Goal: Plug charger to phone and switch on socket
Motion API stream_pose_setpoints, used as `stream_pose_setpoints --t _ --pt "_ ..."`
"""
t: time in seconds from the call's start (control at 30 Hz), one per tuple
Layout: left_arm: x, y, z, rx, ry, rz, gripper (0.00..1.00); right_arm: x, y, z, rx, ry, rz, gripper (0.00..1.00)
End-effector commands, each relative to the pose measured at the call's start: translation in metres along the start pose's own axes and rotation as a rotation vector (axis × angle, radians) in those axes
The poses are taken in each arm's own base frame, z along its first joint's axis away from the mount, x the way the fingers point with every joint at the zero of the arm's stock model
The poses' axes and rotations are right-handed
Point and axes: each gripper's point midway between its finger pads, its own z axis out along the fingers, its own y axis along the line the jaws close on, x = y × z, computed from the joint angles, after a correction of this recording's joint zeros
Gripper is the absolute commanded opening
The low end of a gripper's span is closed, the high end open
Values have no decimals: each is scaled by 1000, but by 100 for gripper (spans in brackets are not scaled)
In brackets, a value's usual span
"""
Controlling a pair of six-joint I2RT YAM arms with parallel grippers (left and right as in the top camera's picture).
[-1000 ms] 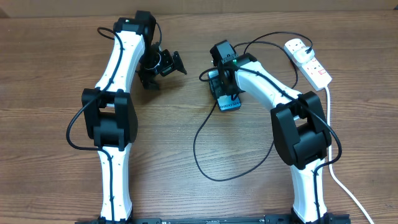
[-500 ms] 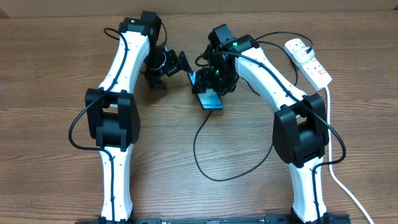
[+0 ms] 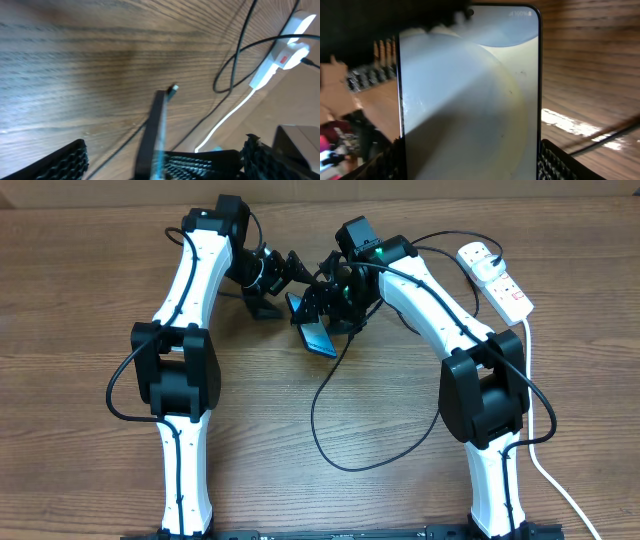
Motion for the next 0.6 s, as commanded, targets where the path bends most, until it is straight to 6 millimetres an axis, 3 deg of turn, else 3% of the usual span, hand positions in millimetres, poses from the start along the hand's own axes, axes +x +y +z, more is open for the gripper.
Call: stream_pose_setpoints --t 0.0,0.1,0.3,0.43,0.53,0.57 --pt "5 -13 -3 37 13 -40 84 -2 24 -13 -101 -3 24 49" --pt "5 -13 -3 37 13 -60 77 -3 24 -13 -102 -3 48 49" --pt "5 -13 -3 37 13 -64 52 -8 27 -14 -113 -23 57 49" --pt "4 -12 -3 34 11 -64 47 -11 28 -14 -119 -33 64 49" --pt "4 -12 -3 34 11 -64 31 -11 29 -14 -120 -33 70 49" --pt "4 -12 -3 34 11 -64 29 -11 29 -14 -120 -33 70 49"
